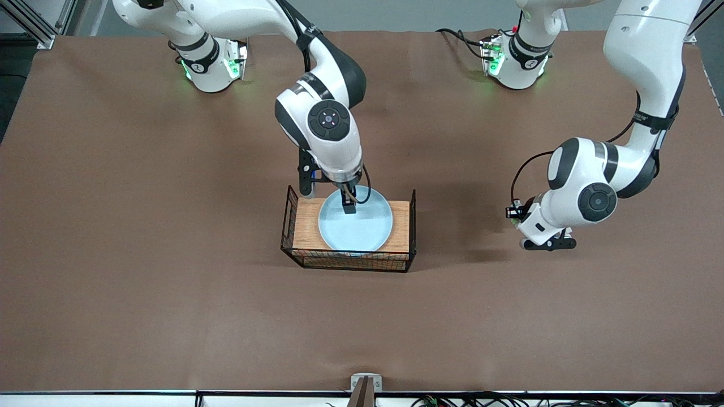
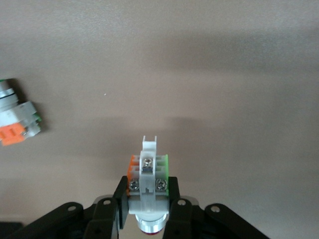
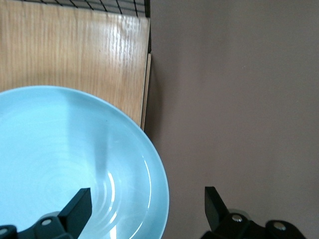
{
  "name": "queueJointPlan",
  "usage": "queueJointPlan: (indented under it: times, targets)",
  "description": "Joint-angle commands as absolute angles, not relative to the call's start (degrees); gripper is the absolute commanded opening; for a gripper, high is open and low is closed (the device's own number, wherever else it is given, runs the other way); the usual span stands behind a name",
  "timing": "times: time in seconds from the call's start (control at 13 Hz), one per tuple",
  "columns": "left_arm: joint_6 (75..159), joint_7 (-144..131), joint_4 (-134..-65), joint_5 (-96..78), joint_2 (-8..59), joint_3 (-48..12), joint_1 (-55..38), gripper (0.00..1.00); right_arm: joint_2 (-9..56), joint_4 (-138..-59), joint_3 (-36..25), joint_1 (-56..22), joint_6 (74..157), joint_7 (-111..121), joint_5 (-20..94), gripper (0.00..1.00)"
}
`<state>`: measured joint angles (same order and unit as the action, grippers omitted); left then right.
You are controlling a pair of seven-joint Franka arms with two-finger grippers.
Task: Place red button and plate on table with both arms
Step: 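Lower the button onto the table while the right gripper grips the plate rim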
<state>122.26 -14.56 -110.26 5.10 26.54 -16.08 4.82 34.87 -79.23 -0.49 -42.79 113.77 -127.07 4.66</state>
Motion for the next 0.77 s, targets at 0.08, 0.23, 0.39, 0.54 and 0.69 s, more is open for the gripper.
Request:
queueJointPlan:
  times: [0.08, 0.23, 0.39, 0.54, 0.69]
  targets:
    - [126.38, -13.62, -109.51, 7.64, 29.7, -16.08, 5.27, 0.15, 36.3, -76.82, -1.32, -44.21, 113.2, -128.5, 5.36, 0.99]
    - [128.57, -13.71, -109.51, 7.82, 31.19, -15.82, 5.19, 0.15, 36.82, -76.82, -1.32, -44.73, 113.29, -128.32, 5.19, 0.96]
    - [129.64, -13.71, -109.42, 9.48, 32.34, -15.29, 5.18, 0.16, 37.09, -76.9, -1.32, -45.09, 113.2, -127.62, 5.19, 0.9]
    - [129.73, -13.62, -109.25, 9.93, 32.69, -15.29, 5.18, 0.16, 37.27, -76.9, -1.32, -45.09, 113.12, -127.44, 5.19, 0.82]
    - [129.73, -13.71, -109.07, 9.93, 32.87, -15.29, 5.19, 0.2, 37.27, -76.9, -1.32, -45.09, 113.12, -127.27, 5.1, 0.79]
